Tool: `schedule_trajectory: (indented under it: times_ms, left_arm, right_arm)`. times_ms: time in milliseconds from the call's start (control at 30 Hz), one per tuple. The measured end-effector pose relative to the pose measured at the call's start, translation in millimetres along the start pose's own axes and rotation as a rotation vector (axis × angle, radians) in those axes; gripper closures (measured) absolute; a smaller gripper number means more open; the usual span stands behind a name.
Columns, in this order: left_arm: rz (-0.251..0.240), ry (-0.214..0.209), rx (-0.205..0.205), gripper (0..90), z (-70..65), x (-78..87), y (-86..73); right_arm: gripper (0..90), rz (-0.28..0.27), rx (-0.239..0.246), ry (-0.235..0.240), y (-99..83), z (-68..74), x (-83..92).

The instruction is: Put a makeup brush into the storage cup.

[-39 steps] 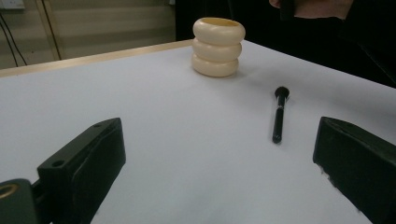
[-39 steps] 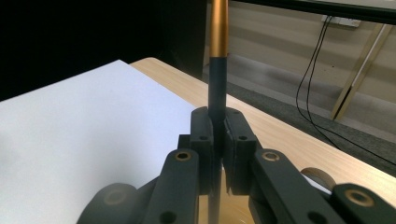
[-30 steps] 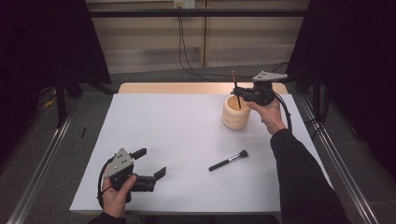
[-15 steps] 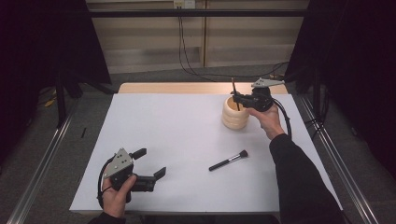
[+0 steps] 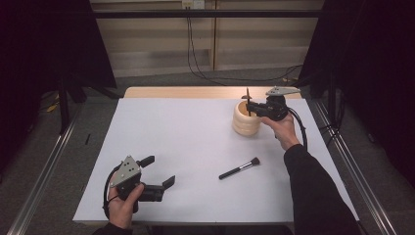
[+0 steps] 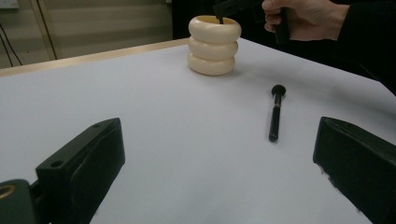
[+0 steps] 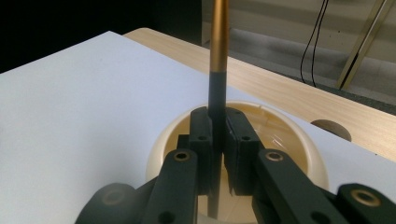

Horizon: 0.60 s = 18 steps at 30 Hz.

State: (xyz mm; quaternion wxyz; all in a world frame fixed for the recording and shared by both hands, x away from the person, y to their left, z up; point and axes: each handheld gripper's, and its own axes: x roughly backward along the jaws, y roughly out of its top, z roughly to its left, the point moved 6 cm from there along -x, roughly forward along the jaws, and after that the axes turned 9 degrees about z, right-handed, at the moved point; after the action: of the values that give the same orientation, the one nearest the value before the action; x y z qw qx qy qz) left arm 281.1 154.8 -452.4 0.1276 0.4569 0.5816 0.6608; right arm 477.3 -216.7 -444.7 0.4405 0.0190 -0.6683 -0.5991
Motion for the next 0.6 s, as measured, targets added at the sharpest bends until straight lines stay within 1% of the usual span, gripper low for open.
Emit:
schedule_trajectory:
  times_ms: [133, 200, 267, 500, 600]
  left_arm:
    - [0.006, -0.004, -0.01, 2.0, -1.8, -0.3, -0.1]
    - [0.008, -0.005, -0.005, 2.0, -1.8, -1.0, -0.3]
    - [0.002, -0.009, 0.002, 2.1, -1.5, -0.8, -0.2]
    - [0.005, -0.002, -0.002, 2.1, -0.6, -0.8, -0.5]
    - [0.005, -0.007, -0.003, 2.1, -0.2, -0.5, -0.5]
  right_arm:
    - [81.4, 0.002, -0.011, 0.003, -1.7, 0.2, -0.1]
    - [81.3, 0.006, -0.009, 0.002, -3.1, -0.5, 0.0]
    - [80.5, 0.001, -0.022, 0.004, -3.4, -1.0, 0.3]
    - [79.7, -0.001, -0.016, 0.002, -3.2, -1.8, 2.3]
    - [76.4, -0.002, -0.016, 0.005, -2.6, -1.0, 3.3]
